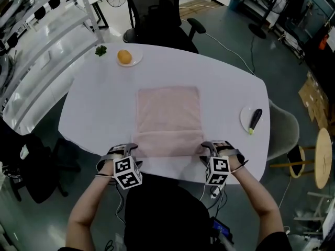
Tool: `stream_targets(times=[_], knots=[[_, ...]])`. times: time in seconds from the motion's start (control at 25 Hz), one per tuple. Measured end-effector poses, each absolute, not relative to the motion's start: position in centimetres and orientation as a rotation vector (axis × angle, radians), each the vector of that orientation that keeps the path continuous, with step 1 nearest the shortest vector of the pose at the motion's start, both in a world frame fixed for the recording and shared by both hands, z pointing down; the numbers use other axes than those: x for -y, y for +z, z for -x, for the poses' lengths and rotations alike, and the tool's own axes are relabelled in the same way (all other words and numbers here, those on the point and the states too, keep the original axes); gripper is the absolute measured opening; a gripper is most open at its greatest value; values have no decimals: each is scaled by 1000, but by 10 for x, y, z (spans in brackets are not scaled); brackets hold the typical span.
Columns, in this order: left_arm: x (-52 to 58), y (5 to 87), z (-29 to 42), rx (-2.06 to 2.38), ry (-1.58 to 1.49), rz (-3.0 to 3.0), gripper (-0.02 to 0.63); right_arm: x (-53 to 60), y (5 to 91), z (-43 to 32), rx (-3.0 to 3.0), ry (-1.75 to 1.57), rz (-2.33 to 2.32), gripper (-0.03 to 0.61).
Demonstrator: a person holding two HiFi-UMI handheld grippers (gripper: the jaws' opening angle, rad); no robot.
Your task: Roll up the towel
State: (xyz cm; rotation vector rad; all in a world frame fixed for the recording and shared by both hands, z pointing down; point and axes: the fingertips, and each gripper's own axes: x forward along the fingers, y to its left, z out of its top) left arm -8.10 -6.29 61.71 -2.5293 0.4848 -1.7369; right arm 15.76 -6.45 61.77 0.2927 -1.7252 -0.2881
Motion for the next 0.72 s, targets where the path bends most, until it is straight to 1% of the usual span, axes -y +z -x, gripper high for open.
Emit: stream_targets(times=[0.12,0.28,0.44,0.52,0.56,0.64,0.72], knots=[[71,625,87,-481,-1755,2500,291,72,628,-163,1684,-295,-290,220],[81,631,94,-450,-1764,2428,221,78,634,-168,1656,-308,-285,187],[86,636,95,-406,-1775,2405,210,80,634,-167,1648,-312,-278,174],[88,632,95,-399,-1772,2395,188,81,630,-167,1644,-331,-283,131],[89,629,95,-395,-1770,2388,166,81,628,-168,1647,-336,-288,111],[90,623,97,-393,-1765,2374,100,81,621,-168,1659,-339,-307,73],[92,615,97,-394,-1754,2365,68,83,612,-168,1663,-353,-330,61]])
